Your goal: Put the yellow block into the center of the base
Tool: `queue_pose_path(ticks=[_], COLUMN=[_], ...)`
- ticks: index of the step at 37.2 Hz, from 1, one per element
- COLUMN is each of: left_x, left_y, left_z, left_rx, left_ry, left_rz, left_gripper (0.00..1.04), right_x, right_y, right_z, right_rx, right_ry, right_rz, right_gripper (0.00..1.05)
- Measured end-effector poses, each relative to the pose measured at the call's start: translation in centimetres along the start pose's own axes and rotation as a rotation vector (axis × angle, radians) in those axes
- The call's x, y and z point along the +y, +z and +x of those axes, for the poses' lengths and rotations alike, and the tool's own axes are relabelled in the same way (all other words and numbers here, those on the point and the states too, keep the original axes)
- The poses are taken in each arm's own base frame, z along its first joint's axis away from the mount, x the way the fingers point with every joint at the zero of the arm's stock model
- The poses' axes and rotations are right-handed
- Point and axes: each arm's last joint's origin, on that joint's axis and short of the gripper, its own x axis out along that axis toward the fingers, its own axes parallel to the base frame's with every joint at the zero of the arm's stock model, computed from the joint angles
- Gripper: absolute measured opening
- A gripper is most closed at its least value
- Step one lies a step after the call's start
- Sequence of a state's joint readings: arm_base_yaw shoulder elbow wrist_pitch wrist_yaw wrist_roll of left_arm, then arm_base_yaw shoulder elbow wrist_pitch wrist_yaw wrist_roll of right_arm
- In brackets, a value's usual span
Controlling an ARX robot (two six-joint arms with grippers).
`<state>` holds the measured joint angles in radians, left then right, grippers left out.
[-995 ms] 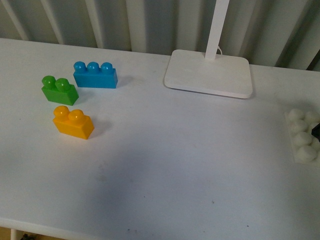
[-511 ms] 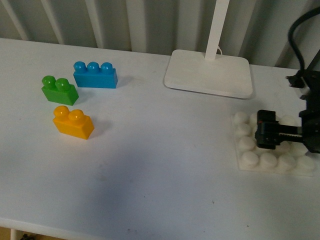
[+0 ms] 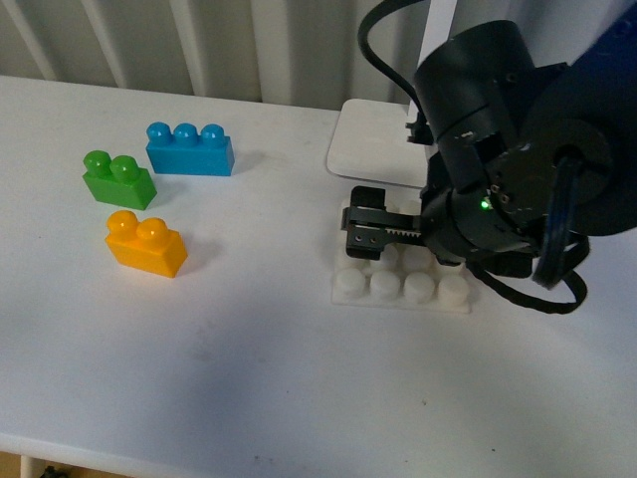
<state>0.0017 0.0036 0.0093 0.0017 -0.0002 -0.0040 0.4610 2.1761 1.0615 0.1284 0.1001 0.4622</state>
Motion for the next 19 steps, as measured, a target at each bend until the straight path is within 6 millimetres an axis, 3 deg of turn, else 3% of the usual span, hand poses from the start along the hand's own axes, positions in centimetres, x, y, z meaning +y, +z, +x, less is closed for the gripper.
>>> queue_pose_path(ticks=[11,19], left_x=[0.0,0.0], left_y=[0.0,0.0], left_z=[0.0,0.0], left_rx=[0.0,0.0], left_ry=[0.0,0.0], left_rz=[0.0,0.0], left_gripper=[0.98,0.98], right_x=[4.7,6.2], right_y=[0.3,0.4], right_z=[1.0,1.2], right_rx=[0.004,0.005], right_ry=[0.046,0.064], right_rz=[-0.025,-0.014], right_gripper=[0.95,0.95])
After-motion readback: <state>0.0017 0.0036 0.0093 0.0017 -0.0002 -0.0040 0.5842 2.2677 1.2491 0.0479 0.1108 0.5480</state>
